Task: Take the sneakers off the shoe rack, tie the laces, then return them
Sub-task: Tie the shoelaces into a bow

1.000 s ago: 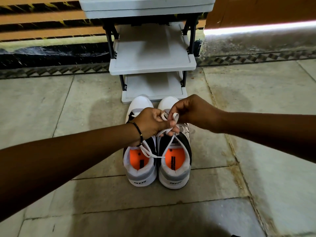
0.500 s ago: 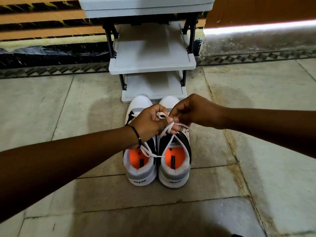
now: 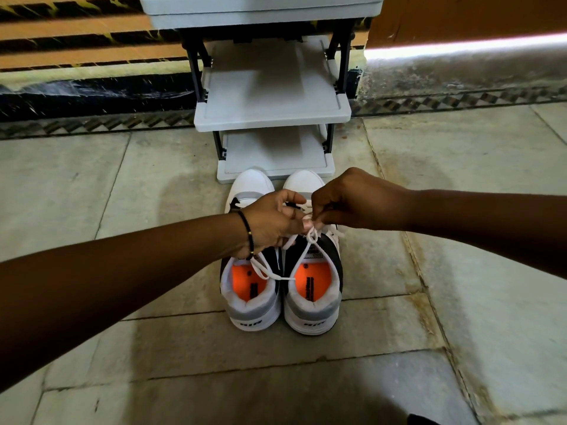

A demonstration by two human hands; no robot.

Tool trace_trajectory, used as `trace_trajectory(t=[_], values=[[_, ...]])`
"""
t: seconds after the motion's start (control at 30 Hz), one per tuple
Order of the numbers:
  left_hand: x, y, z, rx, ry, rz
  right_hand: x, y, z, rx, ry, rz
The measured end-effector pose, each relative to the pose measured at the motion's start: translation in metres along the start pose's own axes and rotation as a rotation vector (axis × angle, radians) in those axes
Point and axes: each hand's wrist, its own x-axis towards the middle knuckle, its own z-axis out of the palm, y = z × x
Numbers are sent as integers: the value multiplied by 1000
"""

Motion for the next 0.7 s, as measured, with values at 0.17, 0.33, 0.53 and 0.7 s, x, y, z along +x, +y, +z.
trace_trajectory(t=[0.17,0.33,0.53,0.7], values=[[-1,-3,2,123,51,163,5,-4,6,-21,-32,170],[-2,-3,8,281,148,215,7,-3,12,-83,-89,223],[6,-5,12,278,143,96,2,-18,11,-323,24,216],[6,0,5,542,217,210,-3,-23,6,-455,1,228]])
